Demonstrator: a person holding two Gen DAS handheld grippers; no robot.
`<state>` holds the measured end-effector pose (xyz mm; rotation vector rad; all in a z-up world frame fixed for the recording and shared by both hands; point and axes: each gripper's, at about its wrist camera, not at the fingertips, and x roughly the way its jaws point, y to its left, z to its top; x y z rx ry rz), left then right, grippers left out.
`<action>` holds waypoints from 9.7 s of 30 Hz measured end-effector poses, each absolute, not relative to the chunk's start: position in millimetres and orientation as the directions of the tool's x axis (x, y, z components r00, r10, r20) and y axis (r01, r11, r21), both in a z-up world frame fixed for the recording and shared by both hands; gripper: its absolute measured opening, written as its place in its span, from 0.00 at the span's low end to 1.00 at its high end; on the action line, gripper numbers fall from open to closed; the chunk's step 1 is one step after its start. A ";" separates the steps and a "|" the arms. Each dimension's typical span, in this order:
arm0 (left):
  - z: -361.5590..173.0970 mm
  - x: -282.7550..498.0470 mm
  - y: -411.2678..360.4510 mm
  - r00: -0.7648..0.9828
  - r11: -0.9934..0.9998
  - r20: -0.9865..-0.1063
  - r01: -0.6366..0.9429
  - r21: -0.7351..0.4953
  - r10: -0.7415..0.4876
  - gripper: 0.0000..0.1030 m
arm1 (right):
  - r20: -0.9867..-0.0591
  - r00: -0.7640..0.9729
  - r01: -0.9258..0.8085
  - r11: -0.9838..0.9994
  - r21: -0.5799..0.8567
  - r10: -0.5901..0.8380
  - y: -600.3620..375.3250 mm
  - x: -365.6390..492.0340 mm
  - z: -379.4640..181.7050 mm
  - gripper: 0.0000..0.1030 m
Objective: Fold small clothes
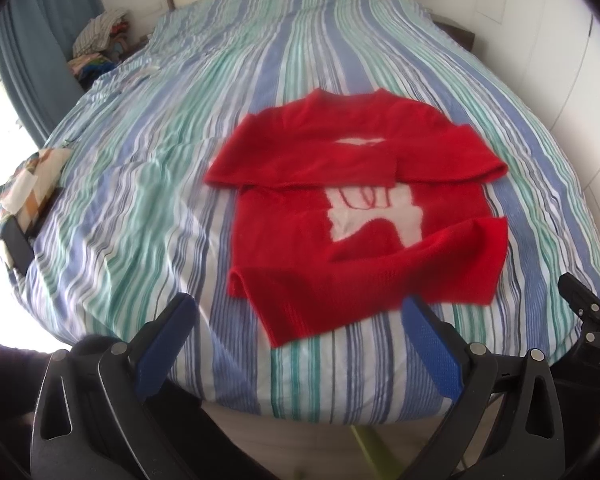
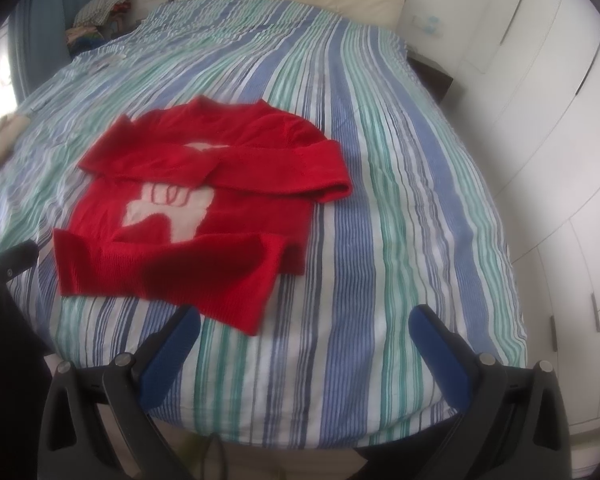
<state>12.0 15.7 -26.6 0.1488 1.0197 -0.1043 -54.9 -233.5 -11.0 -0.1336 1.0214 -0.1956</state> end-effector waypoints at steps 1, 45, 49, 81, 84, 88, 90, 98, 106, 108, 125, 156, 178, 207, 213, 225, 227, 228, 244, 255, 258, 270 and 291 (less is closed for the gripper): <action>-26.6 11.9 15.8 0.520 0.985 -0.854 0.156 0.075 -0.017 1.00 | -0.832 0.507 0.099 0.974 -0.201 -0.224 -233.5 -54.9 -10.9 0.99; -116.0 41.6 98.2 0.224 0.932 -0.906 0.146 -0.333 -0.359 0.02 | -0.785 0.397 -0.122 0.875 0.468 0.475 -270.0 -2.7 -132.8 0.05; -87.7 8.7 102.8 0.184 0.933 -0.932 0.242 -0.264 -0.312 0.02 | -0.786 0.336 -0.117 0.851 0.511 0.518 -282.5 -30.4 -93.6 0.04; -244.0 45.7 31.6 0.085 0.974 -0.986 0.165 0.153 0.141 0.03 | -0.934 0.140 0.083 0.936 0.342 0.329 -279.2 -59.9 -204.2 0.03; -243.8 43.4 26.6 0.085 0.975 -0.986 0.159 0.157 0.145 0.03 | -0.933 0.148 0.089 0.935 0.343 0.328 -279.6 -61.2 -203.7 0.03; -242.3 40.3 19.1 0.085 0.973 -0.984 0.158 0.166 0.154 0.03 | -0.936 0.148 0.090 0.938 0.335 0.321 -279.7 -62.5 -202.8 0.02; -236.1 36.9 17.6 0.082 0.974 -0.985 0.153 0.166 0.155 0.02 | -0.937 0.148 0.090 0.939 0.332 0.317 -278.3 -61.8 -202.2 0.02; -215.8 17.0 30.1 0.071 0.973 -0.982 0.145 0.182 0.173 0.06 | -0.937 0.149 0.092 0.939 0.332 0.316 -275.2 -62.9 -198.9 0.04; -157.9 -10.0 47.0 0.125 0.980 -0.985 0.148 0.134 0.116 0.39 | -0.968 0.016 0.030 0.968 0.251 0.250 -291.2 -81.9 -174.3 0.34; -132.5 -7.9 53.3 0.198 0.987 -0.976 0.114 0.117 0.093 0.50 | -0.985 0.043 -0.017 0.986 0.168 0.168 -304.4 -78.1 -150.0 0.34; -99.2 18.9 60.2 0.342 0.999 -0.939 -0.012 0.041 0.043 0.59 | -0.884 0.451 -0.592 0.782 -0.195 0.121 -175.7 144.7 -141.7 0.57; -95.4 21.4 19.8 0.356 0.995 -0.934 0.070 0.072 0.043 0.58 | -0.629 0.774 0.492 0.553 0.672 0.076 -592.9 9.7 -162.0 0.52; -113.4 104.2 -73.2 0.487 0.785 -0.871 0.563 0.257 -0.065 0.82 | -0.781 0.609 0.642 0.663 0.386 -0.135 -614.4 -40.4 -134.2 0.60; -170.3 205.6 313.9 0.348 0.834 -0.917 -0.550 -0.029 0.197 0.05 | -0.735 0.677 0.277 0.918 0.284 0.023 -401.9 -81.4 -118.3 0.62; -187.3 201.9 310.8 0.338 0.833 -0.919 -0.553 -0.018 0.204 0.05 | -0.771 0.637 0.270 0.937 0.223 0.000 -393.5 -77.2 -127.8 0.62; -188.7 175.2 354.4 0.424 0.772 -0.905 -0.583 -0.253 0.024 0.11 | -0.785 0.620 0.263 0.944 0.198 -0.008 -389.9 -75.6 -133.3 0.62; -187.5 170.1 359.5 0.426 0.761 -0.904 -0.591 -0.269 0.011 0.11 | -0.784 0.620 0.260 0.945 0.197 -0.008 -388.6 -75.2 -133.1 0.62; -186.3 168.9 359.0 0.419 0.763 -0.908 -0.594 -0.256 0.021 0.11 | -0.784 0.621 0.260 0.945 0.198 -0.006 -388.6 -75.1 -133.4 0.62; -77.9 175.2 274.7 0.465 0.849 -0.776 -0.501 0.167 0.427 0.74 | -0.781 0.624 0.231 0.959 0.165 -0.016 -403.3 -54.4 -103.2 0.62; -136.5 361.2 20.9 0.449 0.933 -0.893 0.332 0.135 -0.031 0.91 | -0.786 0.560 -0.149 0.965 0.215 0.262 -384.0 207.6 -61.7 0.73; -150.8 391.8 13.9 0.414 0.932 -0.909 0.346 0.108 -0.048 0.91 | -0.837 0.459 -0.160 0.954 0.253 0.299 -368.1 271.5 -93.1 0.74; -135.6 390.1 -24.7 0.530 0.871 -0.846 0.442 0.216 -0.059 0.00 | -0.934 0.337 -0.360 0.933 -0.010 0.120 -297.9 316.7 -134.4 0.06; -96.3 337.7 36.3 0.579 0.957 -0.815 0.233 0.173 0.006 0.71 | -0.867 0.497 -0.192 0.970 -0.149 -0.035 -342.2 306.1 -103.2 0.60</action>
